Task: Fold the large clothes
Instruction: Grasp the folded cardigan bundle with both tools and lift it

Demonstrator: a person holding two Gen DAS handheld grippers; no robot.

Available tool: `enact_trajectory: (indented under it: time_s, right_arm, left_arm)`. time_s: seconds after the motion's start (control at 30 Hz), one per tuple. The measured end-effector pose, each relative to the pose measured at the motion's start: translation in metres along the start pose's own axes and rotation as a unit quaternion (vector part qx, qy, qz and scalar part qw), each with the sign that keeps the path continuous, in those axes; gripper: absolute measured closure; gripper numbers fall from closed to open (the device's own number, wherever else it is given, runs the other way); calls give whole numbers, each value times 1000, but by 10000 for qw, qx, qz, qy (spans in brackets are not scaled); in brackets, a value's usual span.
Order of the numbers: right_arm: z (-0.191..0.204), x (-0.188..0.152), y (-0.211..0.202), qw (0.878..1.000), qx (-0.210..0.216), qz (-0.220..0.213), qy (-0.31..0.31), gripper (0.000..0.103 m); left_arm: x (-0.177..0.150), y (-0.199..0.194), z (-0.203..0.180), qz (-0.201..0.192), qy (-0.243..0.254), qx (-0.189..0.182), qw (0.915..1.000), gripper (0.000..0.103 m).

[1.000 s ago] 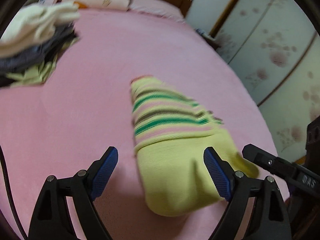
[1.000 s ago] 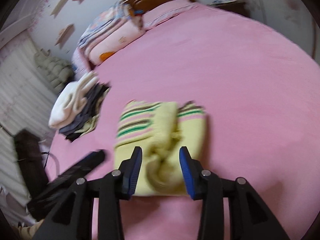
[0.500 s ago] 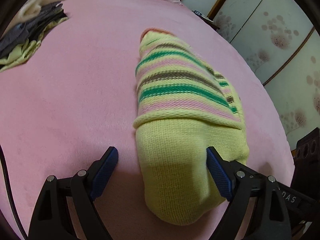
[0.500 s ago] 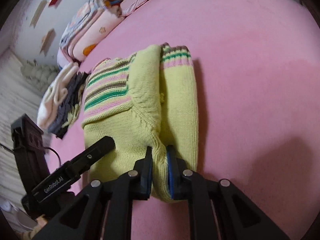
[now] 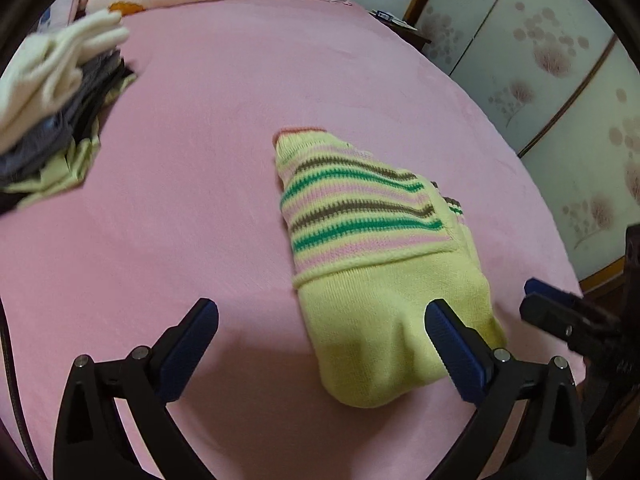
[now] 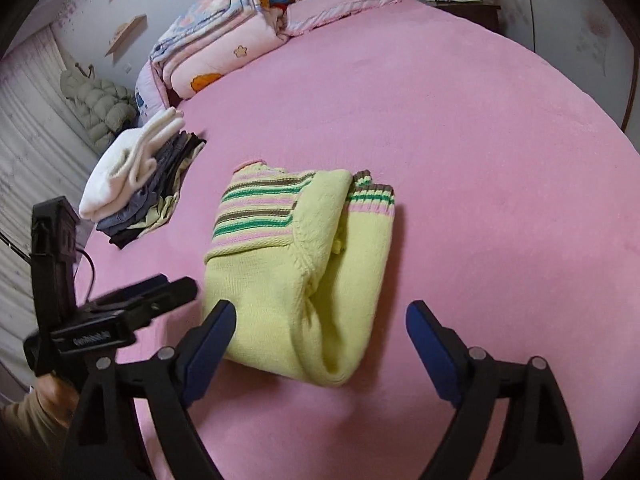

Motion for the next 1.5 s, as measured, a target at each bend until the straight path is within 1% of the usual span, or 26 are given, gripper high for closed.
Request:
enact_trajectory:
  time_s: [0.1, 0.13, 0.2, 0.23, 0.3, 0.37, 0.4, 0.47, 0.53, 0.6, 0.63, 0.67, 0.7, 0.73, 0.77, 0.8, 0.83, 0.87, 1.0, 1.1, 1.13, 1.23, 1.3, 1.4, 1.43, 1.5]
  right_arm:
    - [-7, 6, 12, 9998, 200, 23, 46, 16]
    - [-8, 8, 18, 9996, 275, 44, 65, 16]
    - [-9, 10, 35, 9986, 500, 147, 117, 16]
    - [-10, 11, 42, 9981, 561, 218, 142, 16]
    - [-13, 12, 57, 9972, 646, 349, 146, 16]
    - [-18, 11, 73, 9959, 695, 545, 172, 16]
    - [-21, 11, 80, 9949, 774, 620, 196, 16]
    - [-27, 10, 93, 9916, 986, 766, 333, 15]
    - [-32, 11, 100, 9887, 1219, 762, 424, 15]
    - [-35, 11, 107, 9863, 1371, 770, 495, 15]
    - [-35, 12, 108, 9855, 1445, 736, 506, 16]
    - [-33, 13, 108, 9840, 1570, 689, 478, 26]
    - [-33, 13, 109, 9824, 1656, 704, 507, 36]
    - [-33, 13, 108, 9817, 1676, 701, 577, 38]
    - [-32, 14, 106, 9816, 1675, 696, 593, 45]
    - [-31, 14, 102, 9823, 1632, 693, 600, 49]
    - [-28, 15, 97, 9823, 1609, 712, 643, 51]
    - [-24, 16, 92, 9828, 1577, 709, 652, 53]
    - [-1, 19, 52, 9823, 1576, 757, 677, 55]
    - [27, 15, 17, 9817, 1616, 880, 496, 55]
    - [41, 12, 4, 9806, 1669, 956, 372, 55]
    - [73, 5, -16, 9752, 1854, 1198, 174, 55]
    - [100, 5, -26, 9703, 2022, 1325, 30, 55]
    - [153, 13, -34, 9658, 2195, 1292, -488, 55]
    - [175, 18, -34, 9644, 2235, 1235, -686, 55]
    - [214, 28, -29, 9622, 2313, 1136, -881, 55]
  left_arm:
    - [7, 1, -3, -298, 35, -27, 9995, 0]
    - [8, 6, -3, -270, 60, 8, 9996, 0]
    - [9, 19, -2, -87, 143, 122, 9998, 0]
    - [11, 29, -5, 5, 130, 46, 9999, 0]
    - [15, 46, -5, 156, -105, -336, 9993, 0]
    - [15, 61, 1, 376, -441, -825, 9949, 1]
    - [15, 66, 4, 421, -574, -975, 9927, 1]
    - [12, 80, 11, 497, -788, -1144, 9891, 1]
    - [9, 91, 16, 521, -854, -1311, 9863, 1]
    - [6, 97, 21, 403, -873, -1429, 9851, 1]
    - [6, 96, 22, 267, -856, -1449, 9854, 2]
    - [4, 94, 21, 194, -834, -1415, 9862, 6]
    - [1, 93, 20, 158, -804, -1423, 9864, 20]
    - [0, 92, 18, 159, -787, -1579, 9842, 35]
    - [0, 89, 15, 174, -841, -1528, 9845, 36]
    - [0, 84, 12, 187, -854, -1445, 9856, 39]
    - [1, 75, 6, 191, -826, -1371, 9869, 42]
    - [4, 68, 5, 188, -832, -1335, 9874, 43]
    - [1, 13, -6, 244, -986, -1233, 9872, 44]
    - [-10, -31, -8, 367, -998, -1128, 9879, 44]
    - [-16, -51, -5, 465, -1043, -1060, 9878, 44]
    - [-21, -94, 3, 556, -1061, -885, 9888, 44]
    - [-23, -127, 16, 470, -979, -756, 9912, 44]
    - [-13, -168, 45, 271, -908, -561, 9939, 43]
    - [-9, -181, 61, 207, -922, -511, 9942, 43]
    - [0, -204, 94, 61, -936, -461, 9945, 43]
Point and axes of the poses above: each gripper's, at about its wrist camera, not at the fingertips, and y roughly the way its jaws point, z to its left, x to its top, the point moved 2 cm from there along y, roughly the way its jaws point, and after that the axes turned 2 degrees about -y, right-handed, at the moved point
